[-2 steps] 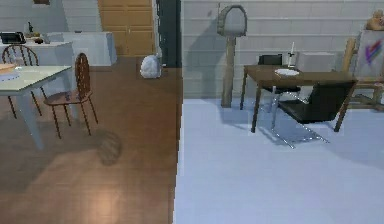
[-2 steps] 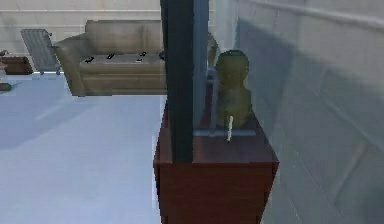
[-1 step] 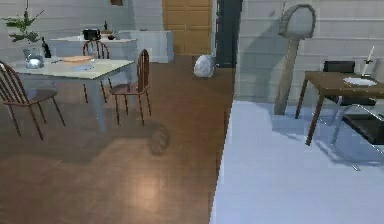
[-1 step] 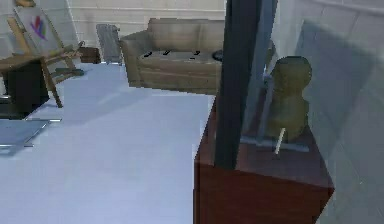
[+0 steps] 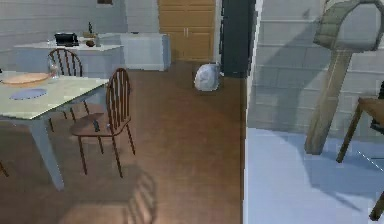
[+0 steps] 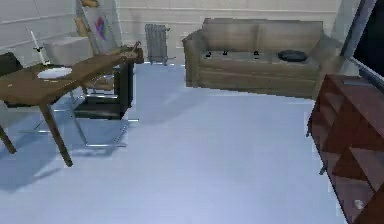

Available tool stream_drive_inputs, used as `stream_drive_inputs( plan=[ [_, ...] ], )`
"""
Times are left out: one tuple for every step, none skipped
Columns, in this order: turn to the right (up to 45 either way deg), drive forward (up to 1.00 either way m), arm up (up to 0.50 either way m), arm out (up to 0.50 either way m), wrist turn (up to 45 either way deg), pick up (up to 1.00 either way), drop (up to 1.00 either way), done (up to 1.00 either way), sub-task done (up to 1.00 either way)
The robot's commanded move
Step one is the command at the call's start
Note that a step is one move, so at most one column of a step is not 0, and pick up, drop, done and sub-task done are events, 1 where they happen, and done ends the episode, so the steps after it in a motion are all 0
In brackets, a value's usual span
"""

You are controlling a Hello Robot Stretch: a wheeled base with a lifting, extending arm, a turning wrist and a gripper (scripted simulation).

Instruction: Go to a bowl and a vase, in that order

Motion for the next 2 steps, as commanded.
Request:
stream_drive_inputs(
  plan=[
    [0.0,1.00,0.00,0.00,0.0,0.00,0.00,0.00,0.00],
    [0.0,1.00,0.00,0.00,0.0,0.00,0.00,0.00,0.00]
  ],
)
